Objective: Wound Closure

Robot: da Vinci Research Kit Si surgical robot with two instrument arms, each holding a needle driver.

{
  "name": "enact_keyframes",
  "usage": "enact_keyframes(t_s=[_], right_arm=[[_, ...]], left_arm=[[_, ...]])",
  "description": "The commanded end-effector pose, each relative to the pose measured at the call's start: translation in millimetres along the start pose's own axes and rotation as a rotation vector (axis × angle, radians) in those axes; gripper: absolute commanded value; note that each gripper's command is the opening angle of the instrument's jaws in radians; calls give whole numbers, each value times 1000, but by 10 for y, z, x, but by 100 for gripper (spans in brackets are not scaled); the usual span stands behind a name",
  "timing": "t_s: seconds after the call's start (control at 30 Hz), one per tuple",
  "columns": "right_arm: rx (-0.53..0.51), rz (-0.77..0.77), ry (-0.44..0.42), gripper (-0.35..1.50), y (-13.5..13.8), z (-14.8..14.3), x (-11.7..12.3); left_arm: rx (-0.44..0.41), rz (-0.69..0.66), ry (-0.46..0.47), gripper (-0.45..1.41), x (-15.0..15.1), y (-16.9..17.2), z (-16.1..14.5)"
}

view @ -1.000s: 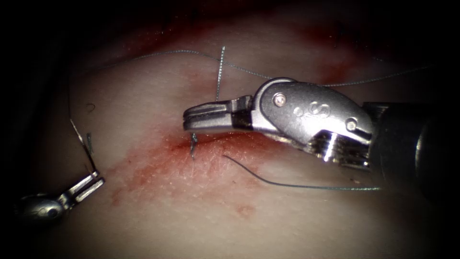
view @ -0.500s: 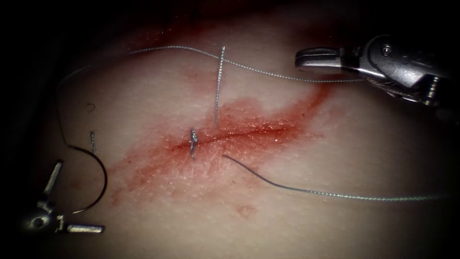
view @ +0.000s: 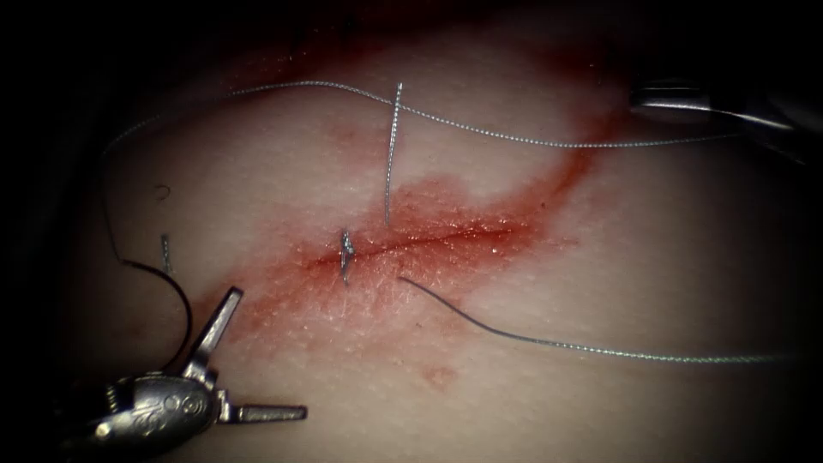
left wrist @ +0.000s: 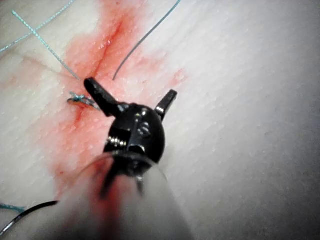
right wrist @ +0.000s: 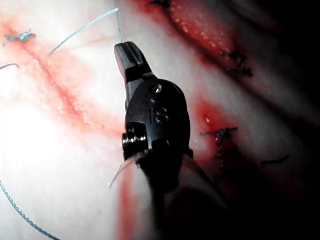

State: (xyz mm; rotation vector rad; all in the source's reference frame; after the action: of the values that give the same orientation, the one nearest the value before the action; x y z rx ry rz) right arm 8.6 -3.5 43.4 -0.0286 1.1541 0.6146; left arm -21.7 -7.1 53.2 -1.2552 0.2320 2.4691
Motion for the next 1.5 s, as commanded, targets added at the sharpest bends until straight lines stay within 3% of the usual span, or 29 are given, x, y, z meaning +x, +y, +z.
enact_keyframes(t_s=[0.03,0.33,0.63,0.93,1.07,1.17,1.3,1.47,1.5], right_arm=[[4,-2,2,22,-1,12,-7],[28,-21,-25,17,-12,31,-17],[45,-38,-36,14,-23,49,-28],[48,-41,-31,5,-25,53,-31],[48,-42,-31,4,-25,54,-31],[49,-43,-29,2,-26,55,-32],[48,-43,-29,0,-26,55,-33],[71,-46,-23,-8,-28,55,-34],[113,-48,-18,-10,-30,55,-35]], left_arm=[[-12,11,-3,111,5,9,16],[-76,84,-51,111,62,50,88],[-81,148,-90,111,93,72,147],[-80,180,-80,108,105,82,181],[-79,202,-78,98,113,84,191],[-79,234,-77,73,117,87,196],[-118,297,-33,-45,121,90,190],[-148,367,31,-45,125,82,166],[-156,386,49,-45,120,78,150]])
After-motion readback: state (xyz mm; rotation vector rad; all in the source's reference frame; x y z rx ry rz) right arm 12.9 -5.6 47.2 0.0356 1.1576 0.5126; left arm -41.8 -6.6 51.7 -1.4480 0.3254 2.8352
